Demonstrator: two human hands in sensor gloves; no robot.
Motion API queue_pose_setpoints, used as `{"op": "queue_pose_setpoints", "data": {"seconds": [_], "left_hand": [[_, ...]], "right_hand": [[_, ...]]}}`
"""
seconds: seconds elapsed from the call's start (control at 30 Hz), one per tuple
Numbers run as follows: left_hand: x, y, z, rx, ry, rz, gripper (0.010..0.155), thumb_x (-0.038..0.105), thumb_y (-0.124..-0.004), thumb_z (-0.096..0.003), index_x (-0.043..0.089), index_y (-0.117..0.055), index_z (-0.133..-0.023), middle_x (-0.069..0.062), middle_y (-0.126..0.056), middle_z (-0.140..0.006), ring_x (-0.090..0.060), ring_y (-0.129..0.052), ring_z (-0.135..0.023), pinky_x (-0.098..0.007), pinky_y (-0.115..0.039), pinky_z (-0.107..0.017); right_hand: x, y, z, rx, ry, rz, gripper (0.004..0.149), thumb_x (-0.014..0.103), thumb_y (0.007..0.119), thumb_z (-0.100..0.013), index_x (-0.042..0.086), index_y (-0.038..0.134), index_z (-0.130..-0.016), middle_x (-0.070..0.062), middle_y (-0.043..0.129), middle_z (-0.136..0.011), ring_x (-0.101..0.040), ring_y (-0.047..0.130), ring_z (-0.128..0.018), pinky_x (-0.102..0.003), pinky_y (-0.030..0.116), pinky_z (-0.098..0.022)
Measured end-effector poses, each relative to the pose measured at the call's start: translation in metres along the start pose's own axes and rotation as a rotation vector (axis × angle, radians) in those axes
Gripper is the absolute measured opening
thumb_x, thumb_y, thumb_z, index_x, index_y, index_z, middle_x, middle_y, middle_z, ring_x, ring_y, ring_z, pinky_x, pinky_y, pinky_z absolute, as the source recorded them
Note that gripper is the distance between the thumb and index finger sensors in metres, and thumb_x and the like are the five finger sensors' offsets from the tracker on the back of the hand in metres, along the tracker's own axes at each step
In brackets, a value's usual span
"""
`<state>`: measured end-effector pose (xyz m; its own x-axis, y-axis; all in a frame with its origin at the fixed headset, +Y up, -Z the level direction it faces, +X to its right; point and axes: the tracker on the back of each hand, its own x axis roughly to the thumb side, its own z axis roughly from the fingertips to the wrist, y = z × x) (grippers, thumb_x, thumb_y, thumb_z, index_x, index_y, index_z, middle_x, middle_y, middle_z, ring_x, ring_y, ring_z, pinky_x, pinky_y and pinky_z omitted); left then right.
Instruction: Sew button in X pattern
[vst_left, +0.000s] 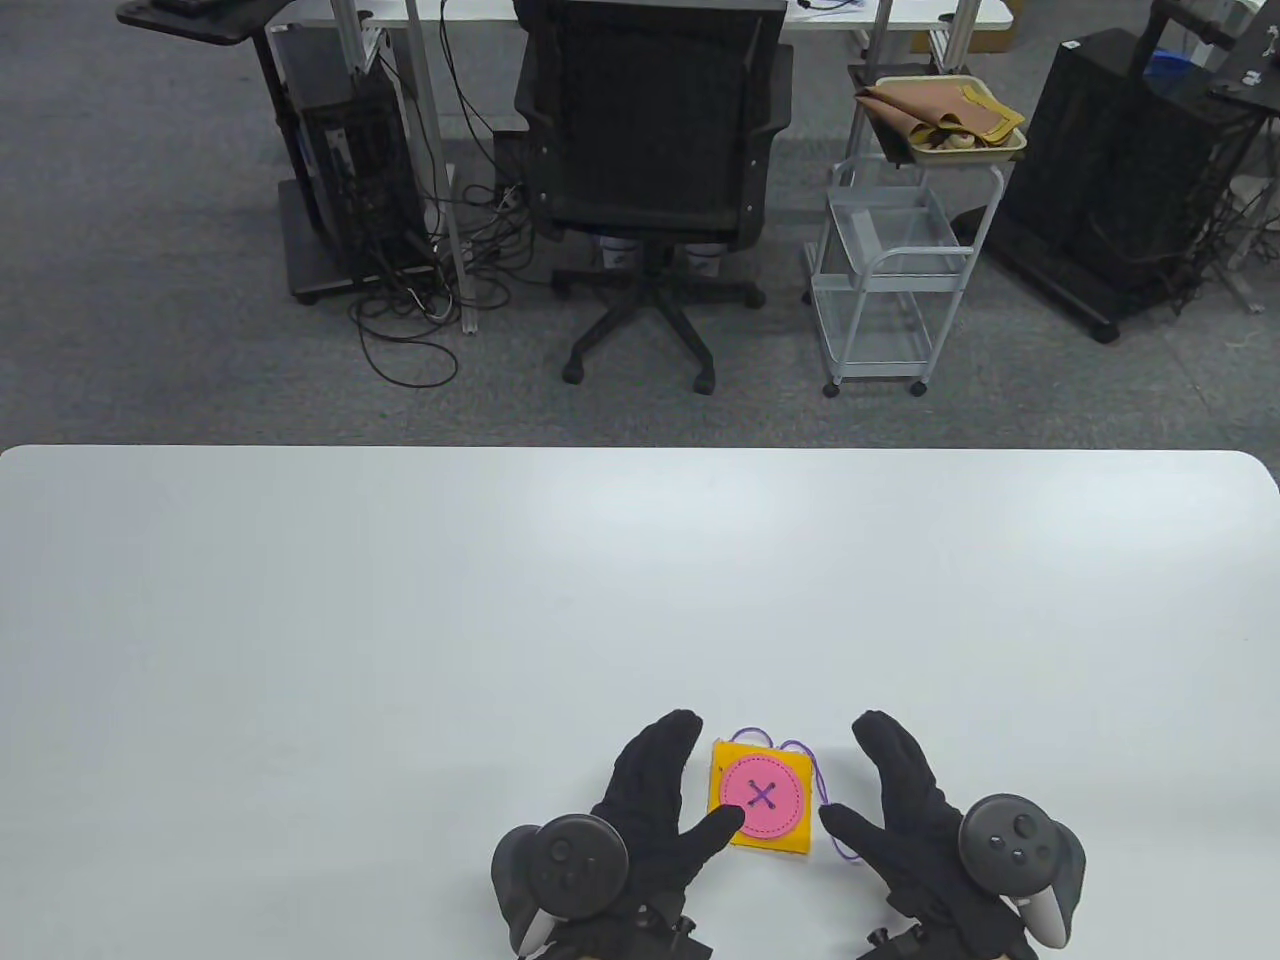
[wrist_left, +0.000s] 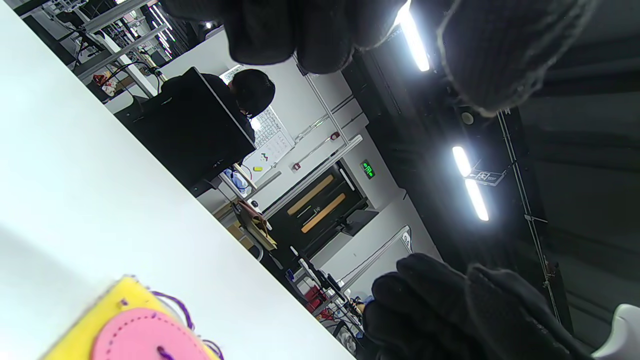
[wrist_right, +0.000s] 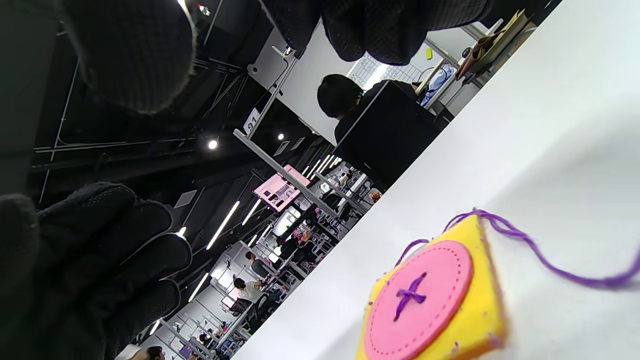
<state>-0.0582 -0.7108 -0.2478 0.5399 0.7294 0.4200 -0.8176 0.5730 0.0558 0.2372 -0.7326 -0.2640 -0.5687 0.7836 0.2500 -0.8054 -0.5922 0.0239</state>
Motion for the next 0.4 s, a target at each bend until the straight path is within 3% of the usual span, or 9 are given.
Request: {"op": "queue_pose_setpoints", "data": {"seconds": [0.4], "left_hand": [[-0.0007,-0.0007,0.0002,0.006,-0.002,0.011,0.081,0.052,-0.082,-0.0445,0.020,-0.047,-0.110,-0.007,-0.062,-0.113,-0.039,-0.065,-0.103,-0.057,-0.051,-0.073]], "right_hand": [[-0.0007,-0.0012,0.0003,-0.008,-0.004,-0.008,0.086,0.056,0.074,-0.045,0.017,0.033,-0.110,-0.016,0.033,-0.119,-0.041,0.044,-0.109,-0.055,0.038,-0.082]]}}
